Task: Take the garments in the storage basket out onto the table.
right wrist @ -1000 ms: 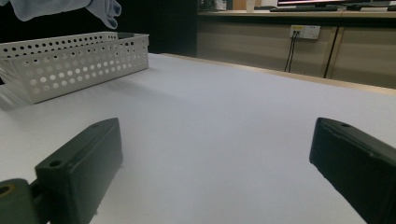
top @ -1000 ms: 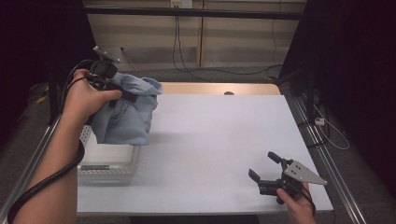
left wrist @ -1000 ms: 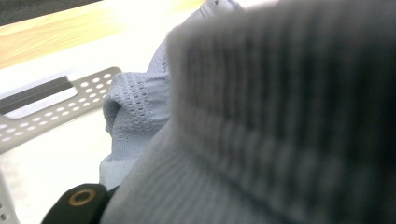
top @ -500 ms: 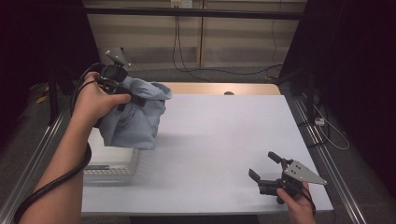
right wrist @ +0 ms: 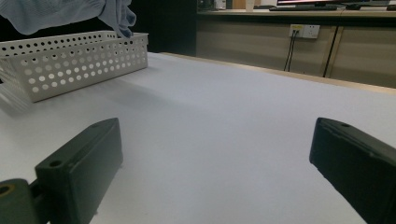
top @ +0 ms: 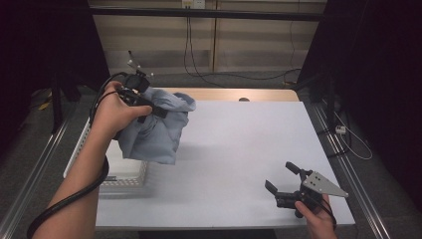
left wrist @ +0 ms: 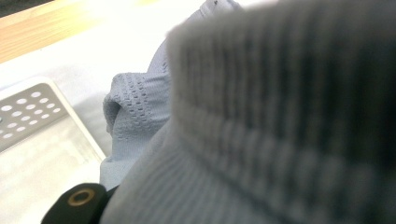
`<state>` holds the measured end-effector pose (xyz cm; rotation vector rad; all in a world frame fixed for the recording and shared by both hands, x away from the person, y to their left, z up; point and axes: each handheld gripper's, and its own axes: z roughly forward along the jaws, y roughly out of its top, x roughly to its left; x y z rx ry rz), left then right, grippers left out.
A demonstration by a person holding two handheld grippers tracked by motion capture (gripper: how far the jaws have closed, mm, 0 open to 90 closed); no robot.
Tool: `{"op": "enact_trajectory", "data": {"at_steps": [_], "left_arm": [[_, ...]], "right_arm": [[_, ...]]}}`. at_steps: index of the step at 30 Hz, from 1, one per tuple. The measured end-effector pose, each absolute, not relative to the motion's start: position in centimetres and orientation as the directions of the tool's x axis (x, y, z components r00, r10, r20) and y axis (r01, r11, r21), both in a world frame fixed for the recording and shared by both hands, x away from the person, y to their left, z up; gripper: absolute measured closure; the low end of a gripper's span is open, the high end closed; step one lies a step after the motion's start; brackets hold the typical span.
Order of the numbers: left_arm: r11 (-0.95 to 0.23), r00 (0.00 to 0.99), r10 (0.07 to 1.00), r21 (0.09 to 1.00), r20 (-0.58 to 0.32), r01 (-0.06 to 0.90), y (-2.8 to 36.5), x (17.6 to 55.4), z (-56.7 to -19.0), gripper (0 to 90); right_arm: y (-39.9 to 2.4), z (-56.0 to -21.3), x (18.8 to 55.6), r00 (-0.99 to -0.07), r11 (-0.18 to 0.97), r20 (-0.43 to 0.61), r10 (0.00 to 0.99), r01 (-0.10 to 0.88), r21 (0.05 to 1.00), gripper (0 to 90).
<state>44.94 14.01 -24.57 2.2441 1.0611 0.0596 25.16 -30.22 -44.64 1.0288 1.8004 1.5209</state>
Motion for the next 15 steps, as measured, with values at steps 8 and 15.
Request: {"op": "enact_trajectory", "data": {"at_steps": [8,15], "left_arm": [[-0.475,0.685,0.691,0.570,-0.230,0.670,13.1,45.0,-25.3,68.1],[-0.468,0.690,0.680,0.578,-0.248,0.669,12.3,45.0,-26.3,67.9]], "right_arm": [[-30.2,-44.7,25.1,-0.547,0.061,0.059,0.835,0.198,0.978,2.2],[-30.2,-44.7,25.2,-0.549,0.064,0.055,0.834,0.195,0.979,2.2]]}}
